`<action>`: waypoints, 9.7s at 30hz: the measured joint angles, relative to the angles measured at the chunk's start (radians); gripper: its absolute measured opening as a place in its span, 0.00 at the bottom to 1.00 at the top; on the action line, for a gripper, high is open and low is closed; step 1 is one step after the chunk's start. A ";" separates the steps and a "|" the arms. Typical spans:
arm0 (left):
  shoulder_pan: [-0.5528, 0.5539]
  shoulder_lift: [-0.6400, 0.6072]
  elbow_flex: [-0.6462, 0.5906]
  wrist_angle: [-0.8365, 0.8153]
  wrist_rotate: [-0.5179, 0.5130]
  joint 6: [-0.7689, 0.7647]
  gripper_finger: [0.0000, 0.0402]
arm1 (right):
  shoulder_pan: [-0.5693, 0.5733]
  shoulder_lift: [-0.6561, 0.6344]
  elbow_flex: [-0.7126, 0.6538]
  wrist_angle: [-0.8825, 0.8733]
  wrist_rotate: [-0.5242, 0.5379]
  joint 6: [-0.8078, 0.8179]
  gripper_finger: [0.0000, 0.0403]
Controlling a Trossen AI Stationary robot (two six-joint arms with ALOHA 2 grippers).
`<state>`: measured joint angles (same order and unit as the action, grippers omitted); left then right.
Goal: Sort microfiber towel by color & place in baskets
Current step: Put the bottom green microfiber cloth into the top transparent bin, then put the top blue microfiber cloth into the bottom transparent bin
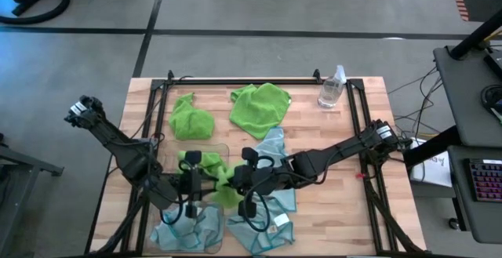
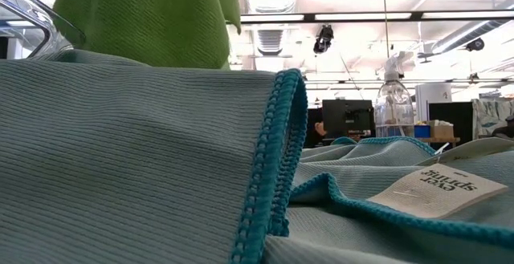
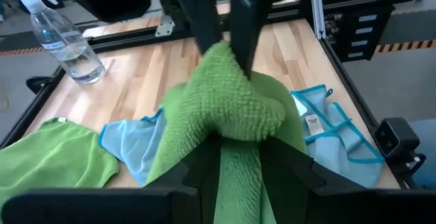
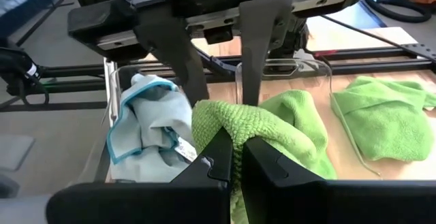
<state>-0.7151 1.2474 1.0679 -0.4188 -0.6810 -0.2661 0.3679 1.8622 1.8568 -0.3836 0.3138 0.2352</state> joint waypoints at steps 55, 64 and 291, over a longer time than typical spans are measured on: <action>0.003 -0.004 0.000 0.061 0.006 -0.005 0.00 | -0.002 -0.001 0.000 0.007 0.000 -0.081 0.32; 0.003 -0.082 0.000 0.020 -0.050 -0.005 0.00 | -0.002 -0.029 0.000 -0.061 0.111 -0.126 0.52; 0.043 -0.035 0.100 -0.191 -0.017 -0.132 0.29 | -0.079 -0.077 -0.075 0.002 -0.005 0.163 0.03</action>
<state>-0.6722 1.2121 1.1683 -0.6098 -0.6979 -0.3979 0.2893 1.7847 1.7819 -0.3812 0.3089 0.3986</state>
